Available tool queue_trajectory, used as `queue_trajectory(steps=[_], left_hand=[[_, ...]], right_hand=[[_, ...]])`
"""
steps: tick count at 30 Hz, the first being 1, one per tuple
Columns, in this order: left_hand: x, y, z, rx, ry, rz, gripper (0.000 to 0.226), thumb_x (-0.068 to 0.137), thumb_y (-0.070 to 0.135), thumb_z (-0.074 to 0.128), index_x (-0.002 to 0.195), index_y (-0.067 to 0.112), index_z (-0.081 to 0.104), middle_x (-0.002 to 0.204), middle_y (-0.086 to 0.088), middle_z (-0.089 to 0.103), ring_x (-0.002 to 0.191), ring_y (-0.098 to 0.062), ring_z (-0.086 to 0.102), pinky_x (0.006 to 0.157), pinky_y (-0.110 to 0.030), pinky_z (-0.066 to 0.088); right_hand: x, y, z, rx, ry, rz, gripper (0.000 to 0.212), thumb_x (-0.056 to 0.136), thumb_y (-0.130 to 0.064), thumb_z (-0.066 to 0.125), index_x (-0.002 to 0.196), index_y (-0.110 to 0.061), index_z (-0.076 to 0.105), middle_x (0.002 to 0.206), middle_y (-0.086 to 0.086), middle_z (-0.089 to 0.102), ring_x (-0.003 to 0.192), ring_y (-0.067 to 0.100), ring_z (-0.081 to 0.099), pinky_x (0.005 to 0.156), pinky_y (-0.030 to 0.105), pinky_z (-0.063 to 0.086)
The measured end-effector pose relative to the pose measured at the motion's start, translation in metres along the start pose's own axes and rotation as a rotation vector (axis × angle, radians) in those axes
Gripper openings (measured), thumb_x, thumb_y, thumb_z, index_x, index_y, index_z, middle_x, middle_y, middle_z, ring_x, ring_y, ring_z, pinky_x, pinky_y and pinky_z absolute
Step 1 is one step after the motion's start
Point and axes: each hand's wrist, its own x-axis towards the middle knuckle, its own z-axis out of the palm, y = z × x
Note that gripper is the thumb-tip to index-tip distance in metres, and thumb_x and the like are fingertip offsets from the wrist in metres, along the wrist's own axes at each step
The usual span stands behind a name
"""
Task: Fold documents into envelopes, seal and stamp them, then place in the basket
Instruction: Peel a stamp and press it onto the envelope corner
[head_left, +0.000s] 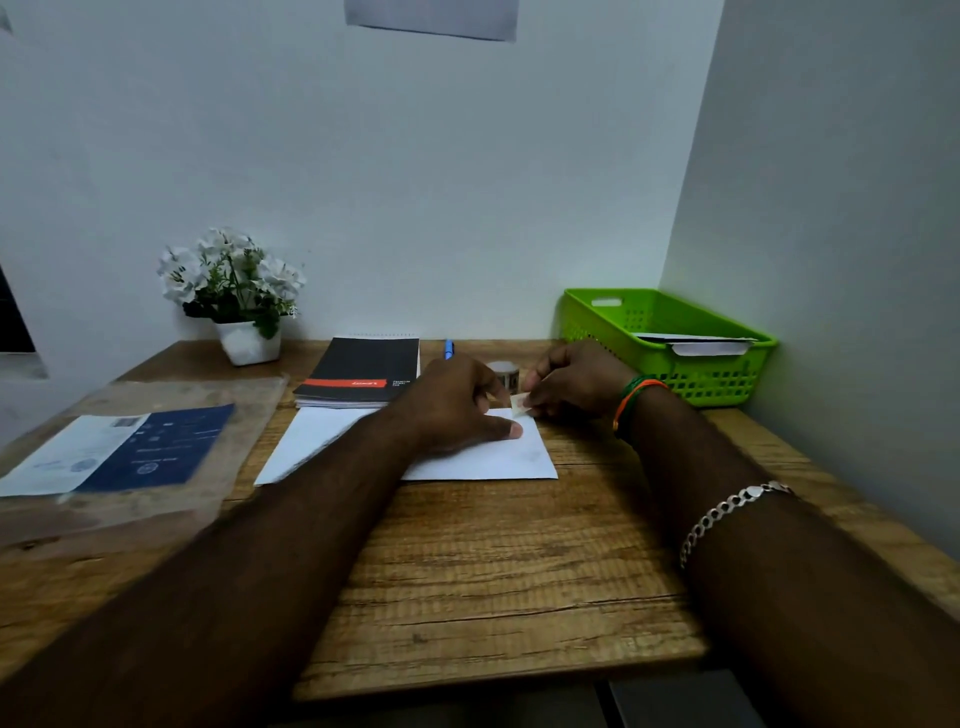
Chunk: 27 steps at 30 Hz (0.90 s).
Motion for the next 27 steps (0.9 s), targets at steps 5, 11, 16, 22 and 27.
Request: queue_trajectory(steps=[5,11,16,22,27], left_hand=[[0.001,-0.002,0.001,-0.013,-0.017,-0.016,0.052,0.072,0.046,0.089,0.115,0.023,0.073,0.089,0.007,0.069,0.079,-0.003,0.062,0.062,-0.018,0.042],[0.001,-0.003,-0.003,-0.052,-0.051,-0.058,0.061,0.066,0.044,0.093,0.120,0.025,0.072,0.095,0.007,0.070,0.082,-0.002,0.064,0.065,-0.018,0.046],[0.000,-0.002,-0.003,-0.060,-0.054,-0.051,0.056,0.067,0.043,0.092,0.117,0.028,0.071,0.097,0.006,0.068,0.084,-0.002,0.063,0.067,-0.019,0.047],[-0.002,0.002,-0.001,-0.020,-0.058,-0.002,0.024,0.086,0.037,0.080,0.108,0.026,0.079,0.101,0.003,0.074,0.090,-0.005,0.064,0.073,-0.021,0.049],[0.000,0.008,0.005,0.000,0.039,-0.027,0.015,0.095,0.026,0.071,0.102,0.018,0.081,0.102,-0.003,0.077,0.094,-0.014,0.067,0.087,-0.033,0.055]], right_hand=[[-0.002,-0.001,0.001,-0.006,-0.013,0.011,0.016,0.077,0.016,0.073,0.077,0.002,0.065,0.067,0.019,0.063,0.040,0.011,0.060,0.043,0.019,0.049],[-0.002,-0.003,0.002,-0.013,-0.005,0.029,0.019,0.074,0.017,0.075,0.073,0.002,0.064,0.061,0.015,0.065,0.041,0.013,0.062,0.043,0.019,0.049],[-0.001,-0.002,0.003,-0.071,0.019,0.024,0.025,0.071,0.014,0.079,0.064,-0.004,0.063,0.053,0.008,0.065,0.039,0.011,0.060,0.042,0.017,0.047],[-0.001,-0.003,0.008,-0.136,0.069,0.001,0.027,0.068,0.013,0.082,0.065,-0.005,0.061,0.049,0.008,0.062,0.034,0.009,0.057,0.037,0.015,0.042],[0.000,-0.004,0.012,-0.260,0.087,-0.034,0.024,0.064,-0.001,0.089,0.075,-0.005,0.069,0.065,0.012,0.065,0.056,0.018,0.057,0.056,0.027,0.047]])
